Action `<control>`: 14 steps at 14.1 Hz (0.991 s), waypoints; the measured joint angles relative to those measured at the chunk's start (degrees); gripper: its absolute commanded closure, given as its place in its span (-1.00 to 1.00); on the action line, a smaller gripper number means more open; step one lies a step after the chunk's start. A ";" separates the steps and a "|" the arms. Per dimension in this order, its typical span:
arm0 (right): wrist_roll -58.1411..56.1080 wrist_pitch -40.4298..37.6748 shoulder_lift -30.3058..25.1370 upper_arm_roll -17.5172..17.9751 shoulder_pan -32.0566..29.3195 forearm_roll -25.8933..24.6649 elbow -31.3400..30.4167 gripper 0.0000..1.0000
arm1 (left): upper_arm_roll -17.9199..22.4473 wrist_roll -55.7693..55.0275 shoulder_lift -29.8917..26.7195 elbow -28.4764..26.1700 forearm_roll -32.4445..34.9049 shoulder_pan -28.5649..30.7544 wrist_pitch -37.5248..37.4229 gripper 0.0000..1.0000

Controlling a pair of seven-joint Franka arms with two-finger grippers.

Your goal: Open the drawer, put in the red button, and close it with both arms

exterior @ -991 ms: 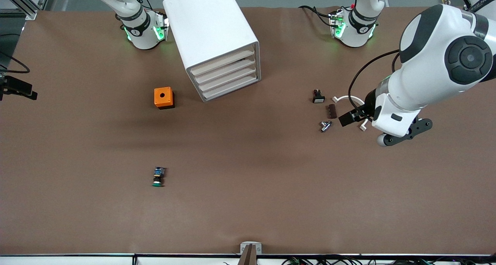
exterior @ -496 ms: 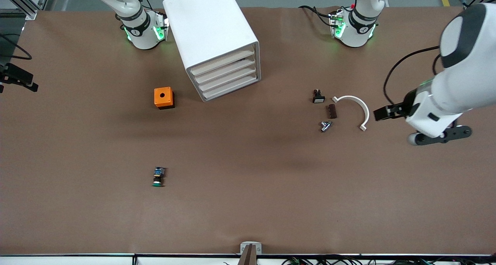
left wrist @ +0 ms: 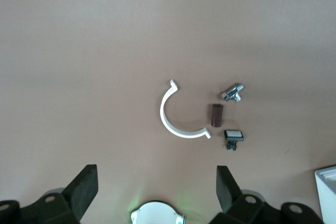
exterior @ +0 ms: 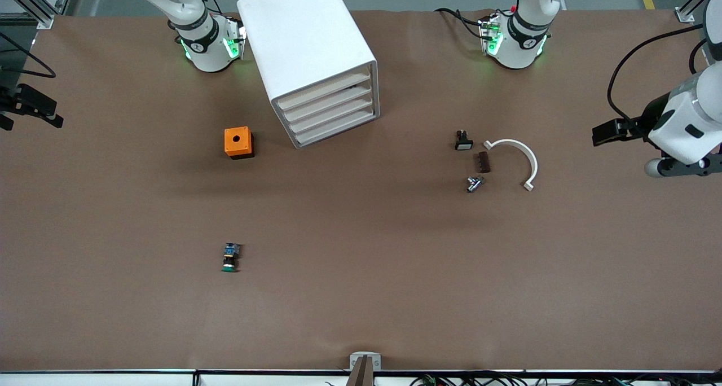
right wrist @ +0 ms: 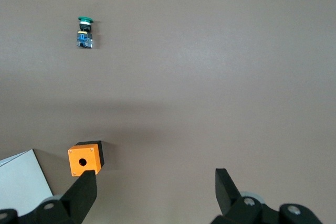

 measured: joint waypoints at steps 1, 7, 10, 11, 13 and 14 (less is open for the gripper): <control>-0.01 0.02 0.00 0.00 0.00 0.00 0.00 -1.00 | 0.03 0.01 -1.31 -1.92 0.00 0.00 0.50 -0.99; -0.06 0.15 0.00 -0.02 0.00 -0.01 -0.01 -1.00 | 0.36 1.31 -8.87 -13.34 0.00 0.38 6.88 -0.99; -0.09 0.59 0.00 -0.09 -0.01 -0.02 -0.01 -1.00 | 0.67 2.47 -10.42 -14.90 0.00 1.04 9.39 -0.99; -0.09 0.60 0.00 -0.13 -0.01 -0.02 -0.01 -1.00 | 0.76 2.55 -10.50 -14.93 0.00 1.09 10.53 -0.99; -0.18 0.61 0.00 -0.15 -0.01 -0.02 -0.01 -1.00 | 0.77 2.57 -10.48 -14.87 0.00 1.09 12.27 -0.99; -0.21 0.61 0.00 -0.15 -0.01 -0.02 -0.01 -1.00 | 0.77 2.57 -10.45 -14.66 0.00 1.09 12.85 -0.99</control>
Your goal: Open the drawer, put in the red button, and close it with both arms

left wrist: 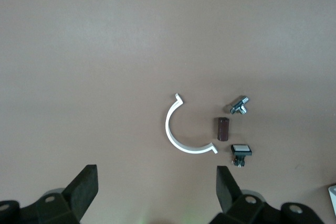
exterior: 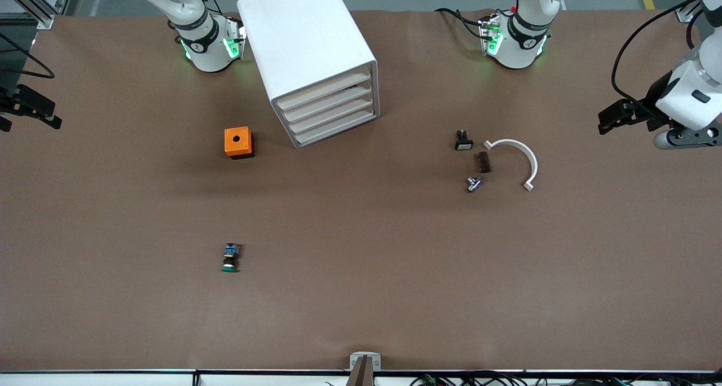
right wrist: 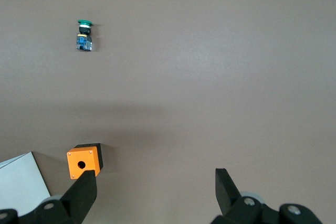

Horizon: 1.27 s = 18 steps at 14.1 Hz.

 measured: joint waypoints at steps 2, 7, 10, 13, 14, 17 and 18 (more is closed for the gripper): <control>-0.09 0.02 0.00 0.00 0.00 0.00 0.01 -1.00 | 0.00 0.00 0.04 0.74 0.00 0.01 0.86 -0.99; -0.14 0.44 0.00 0.00 0.00 0.00 0.02 -1.00 | 0.02 0.00 0.05 2.62 -0.04 0.27 1.84 -0.99; -0.14 0.41 0.00 -0.01 0.00 0.00 0.02 -1.00 | 0.02 0.00 0.05 2.87 -0.04 0.30 1.96 -0.99; 0.14 0.05 -0.01 -0.01 0.00 0.12 0.02 -1.00 | -0.06 0.02 0.05 3.21 -0.04 0.29 1.82 -0.99; 0.95 -0.19 -0.02 -0.01 0.00 0.36 0.02 -1.00 | -0.09 0.02 0.06 3.46 -0.04 0.27 1.41 -0.99; 4.96 -0.89 -0.04 0.06 0.00 1.22 0.02 -1.00 | -0.24 0.02 0.21 4.24 -0.04 0.16 0.12 -0.99; 5.47 -0.92 -0.04 0.08 0.00 1.36 0.02 -1.00 | -0.27 0.02 0.32 4.36 -0.04 0.15 -0.11 -0.99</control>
